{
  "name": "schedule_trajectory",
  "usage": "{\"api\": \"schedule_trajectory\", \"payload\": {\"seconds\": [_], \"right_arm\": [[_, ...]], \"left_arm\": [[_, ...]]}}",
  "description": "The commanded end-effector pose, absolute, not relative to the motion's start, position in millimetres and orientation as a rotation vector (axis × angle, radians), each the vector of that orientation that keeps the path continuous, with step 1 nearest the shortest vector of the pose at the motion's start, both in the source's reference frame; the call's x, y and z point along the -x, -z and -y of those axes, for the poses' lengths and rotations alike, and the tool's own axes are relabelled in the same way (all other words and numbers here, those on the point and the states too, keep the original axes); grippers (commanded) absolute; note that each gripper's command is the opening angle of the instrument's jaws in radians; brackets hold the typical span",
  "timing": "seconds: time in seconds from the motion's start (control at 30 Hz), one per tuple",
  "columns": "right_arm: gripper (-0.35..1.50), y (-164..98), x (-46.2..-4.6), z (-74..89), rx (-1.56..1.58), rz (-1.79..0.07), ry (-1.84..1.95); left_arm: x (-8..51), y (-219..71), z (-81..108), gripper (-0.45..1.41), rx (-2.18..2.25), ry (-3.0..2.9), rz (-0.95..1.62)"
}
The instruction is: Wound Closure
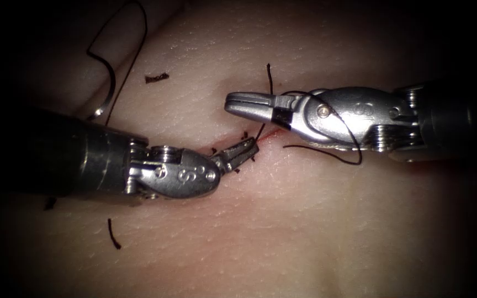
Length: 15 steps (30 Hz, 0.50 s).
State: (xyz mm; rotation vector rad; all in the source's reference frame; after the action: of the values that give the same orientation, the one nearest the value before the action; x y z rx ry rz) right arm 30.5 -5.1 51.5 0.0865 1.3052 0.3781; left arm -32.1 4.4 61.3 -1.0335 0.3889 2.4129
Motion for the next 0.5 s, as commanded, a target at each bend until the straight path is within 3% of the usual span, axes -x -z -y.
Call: {"api": "schedule_trajectory", "payload": {"seconds": [0.03,0.07,0.17,0.5], "right_arm": [[0.54,-52.3,-31.4,5.5,-0.094,-1.271,-0.372],[0.69,-52.6,-31.5,5.4,-0.101,-1.239,-0.366],[0.78,-52.9,-31.5,5.1,-0.119,-1.197,-0.354],[0.71,-54.9,-31.4,5.6,-0.16,-1.137,-0.293]], "left_arm": [[32.3,-61.0,-4.0,-0.45,1.038,-2.415,-0.391],[32.0,-60.0,-3.9,-0.45,1.028,-2.428,-0.401],[31.4,-58.7,-4.0,-0.45,1.009,-2.449,-0.419],[31.4,-56.2,-3.8,-0.45,0.987,-2.478,-0.452]]}}
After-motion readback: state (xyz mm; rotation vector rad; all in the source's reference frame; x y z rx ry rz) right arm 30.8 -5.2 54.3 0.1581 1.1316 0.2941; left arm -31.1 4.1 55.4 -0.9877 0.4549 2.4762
